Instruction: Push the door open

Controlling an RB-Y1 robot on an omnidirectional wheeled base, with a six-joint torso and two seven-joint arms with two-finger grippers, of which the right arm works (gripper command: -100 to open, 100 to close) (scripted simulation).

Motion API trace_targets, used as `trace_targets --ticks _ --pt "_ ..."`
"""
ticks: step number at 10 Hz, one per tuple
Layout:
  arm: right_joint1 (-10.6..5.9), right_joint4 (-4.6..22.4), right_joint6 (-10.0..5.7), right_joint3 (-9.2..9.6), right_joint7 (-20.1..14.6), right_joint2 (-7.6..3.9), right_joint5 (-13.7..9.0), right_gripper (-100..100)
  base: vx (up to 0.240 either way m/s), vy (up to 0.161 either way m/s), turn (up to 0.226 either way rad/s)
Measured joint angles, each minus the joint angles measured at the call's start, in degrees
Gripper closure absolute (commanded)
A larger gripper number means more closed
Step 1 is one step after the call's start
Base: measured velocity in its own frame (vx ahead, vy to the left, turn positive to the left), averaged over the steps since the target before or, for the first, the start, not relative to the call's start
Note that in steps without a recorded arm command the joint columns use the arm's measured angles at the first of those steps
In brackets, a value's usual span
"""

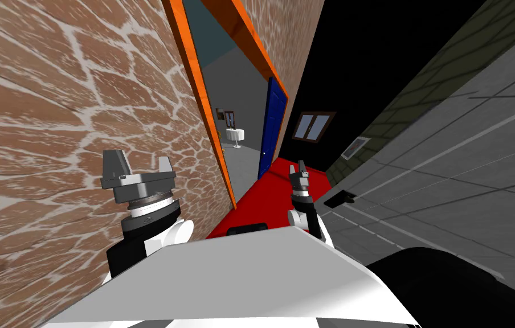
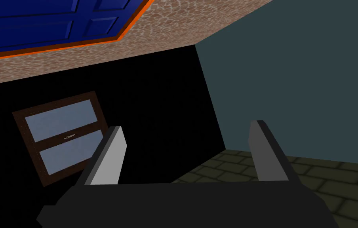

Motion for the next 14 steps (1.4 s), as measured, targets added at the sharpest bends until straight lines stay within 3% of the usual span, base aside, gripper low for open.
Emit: trace_targets --ticks 5,14 --pt "-2.4 5.42 -1.6 0.98 -2.01 -1.19 1.99 -100 0.145 -0.073 0.012" --pt "-6.62 17.46 -6.4 3.27 -6.24 -2.81 6.22 -100 0.139 -0.067 0.011"
